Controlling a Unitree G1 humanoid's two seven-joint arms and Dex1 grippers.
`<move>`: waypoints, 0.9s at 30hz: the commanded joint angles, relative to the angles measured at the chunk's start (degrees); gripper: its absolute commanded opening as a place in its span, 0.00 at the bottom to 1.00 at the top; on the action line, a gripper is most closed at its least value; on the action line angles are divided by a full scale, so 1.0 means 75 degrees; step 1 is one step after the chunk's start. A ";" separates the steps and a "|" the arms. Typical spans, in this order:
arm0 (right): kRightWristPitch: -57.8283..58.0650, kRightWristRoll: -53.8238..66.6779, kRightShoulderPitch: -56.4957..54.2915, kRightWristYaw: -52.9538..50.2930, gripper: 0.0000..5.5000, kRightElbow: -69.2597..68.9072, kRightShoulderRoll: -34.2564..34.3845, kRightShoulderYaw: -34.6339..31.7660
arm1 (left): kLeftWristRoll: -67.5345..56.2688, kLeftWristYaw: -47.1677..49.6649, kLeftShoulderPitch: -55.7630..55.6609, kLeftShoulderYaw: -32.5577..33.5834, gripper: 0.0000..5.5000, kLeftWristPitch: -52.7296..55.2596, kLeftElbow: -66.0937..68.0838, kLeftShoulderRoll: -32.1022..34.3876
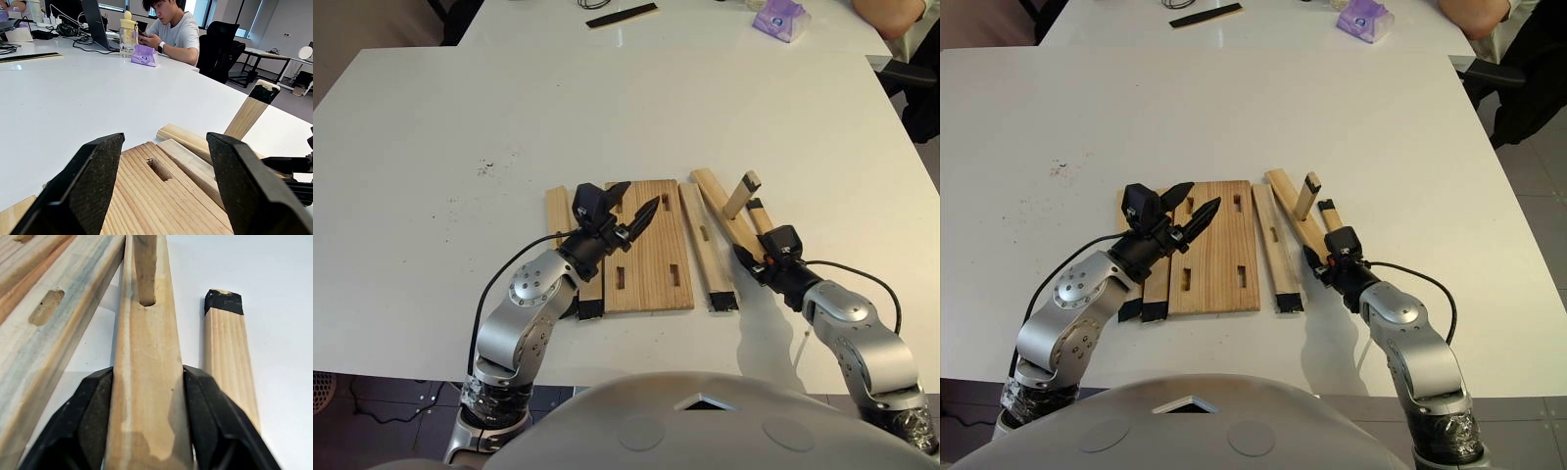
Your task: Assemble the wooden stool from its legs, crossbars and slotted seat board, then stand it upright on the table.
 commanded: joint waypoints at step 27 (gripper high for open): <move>0.2290 0.8651 -0.3951 0.5826 0.37 0.1656 -0.2561 -0.3553 | -0.8231 -0.0539 -0.3425 0.1822 0.83 0.2606 -0.0275 0.1400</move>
